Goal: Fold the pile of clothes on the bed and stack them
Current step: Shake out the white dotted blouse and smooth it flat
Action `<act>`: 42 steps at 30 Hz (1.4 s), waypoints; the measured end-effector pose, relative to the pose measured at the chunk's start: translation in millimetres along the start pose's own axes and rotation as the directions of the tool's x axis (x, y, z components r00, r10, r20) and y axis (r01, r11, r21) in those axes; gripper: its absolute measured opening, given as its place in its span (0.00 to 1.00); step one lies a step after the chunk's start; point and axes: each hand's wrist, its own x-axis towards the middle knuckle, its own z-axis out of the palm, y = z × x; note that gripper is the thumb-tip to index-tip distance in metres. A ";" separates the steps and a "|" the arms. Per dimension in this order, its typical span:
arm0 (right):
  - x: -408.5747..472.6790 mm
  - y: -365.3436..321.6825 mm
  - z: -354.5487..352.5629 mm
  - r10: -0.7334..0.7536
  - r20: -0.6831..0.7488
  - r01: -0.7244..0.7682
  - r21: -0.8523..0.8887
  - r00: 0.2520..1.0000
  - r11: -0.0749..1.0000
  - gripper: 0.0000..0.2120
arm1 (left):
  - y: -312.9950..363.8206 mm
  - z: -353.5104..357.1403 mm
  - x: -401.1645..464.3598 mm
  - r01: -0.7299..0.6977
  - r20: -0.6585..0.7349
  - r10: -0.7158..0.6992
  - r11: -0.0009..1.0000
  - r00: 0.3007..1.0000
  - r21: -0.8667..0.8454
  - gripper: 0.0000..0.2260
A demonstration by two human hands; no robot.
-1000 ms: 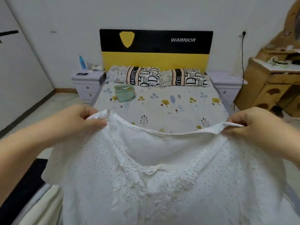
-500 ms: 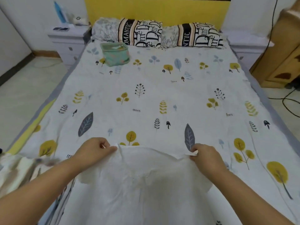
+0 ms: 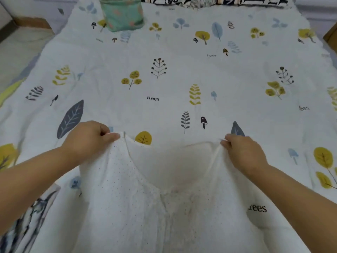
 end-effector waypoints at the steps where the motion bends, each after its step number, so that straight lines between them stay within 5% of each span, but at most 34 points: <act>1: 12.3 0.7 3.2 -0.005 -0.048 0.006 0.021 0.999 1.000 0.16 | 0.0 6.7 7.4 -0.005 -0.051 0.006 1.000 0.999 0.012 0.23; 4: 42.0 1.7 17.4 0.061 -0.131 -0.054 0.059 0.990 0.997 0.15 | -3.0 29.1 24.2 0.003 -0.167 -0.003 1.000 0.986 0.004 0.19; 7: 46.5 5.1 35.6 0.259 0.046 -0.259 -0.010 0.965 0.966 0.27 | -15.2 55.9 28.3 0.106 -0.043 -0.107 0.994 0.993 -0.025 0.12; 10: 28.8 17.8 51.7 0.272 0.087 -0.267 -0.066 0.958 0.961 0.28 | -33.1 67.4 23.7 0.166 0.088 -0.163 0.986 0.983 -0.027 0.11; 16: 26.0 36.4 50.8 0.110 0.116 -0.116 0.049 0.987 0.992 0.10 | -42.2 61.8 28.8 0.044 -0.024 -0.040 0.987 0.999 0.153 0.09; 22: 41.9 38.1 38.7 0.282 0.036 -0.284 0.166 0.959 0.944 0.15 | -9.8 70.4 25.3 0.107 -0.212 -0.044 0.950 0.976 0.293 0.11; 28: 15.2 58.7 29.2 0.368 0.120 -0.387 0.258 0.922 0.885 0.21 | 87.3 105.7 -13.0 -0.249 -0.102 0.241 0.966 0.965 -0.075 0.06; 31: 4.3 71.5 23.4 0.338 0.272 -0.421 0.359 0.901 0.833 0.21 | 134.6 130.9 -12.1 -0.188 -0.006 0.193 0.946 0.981 -0.263 0.05; 35: 6.6 78.6 21.2 0.254 0.221 -0.317 0.327 0.942 0.890 0.05 | 175.9 153.7 7.2 -0.041 0.116 0.088 0.932 0.989 -0.359 0.18; 38: 12.9 84.7 18.5 0.211 0.214 -0.273 0.324 0.954 0.906 0.05 | 192.7 168.8 14.3 -0.112 0.160 0.180 0.925 0.970 -0.363 0.23; 42: 17.0 98.6 19.3 0.347 0.093 -0.353 0.420 0.933 0.836 0.06 | 197.6 172.7 24.5 -0.126 -0.023 0.125 0.957 0.992 -0.260 0.15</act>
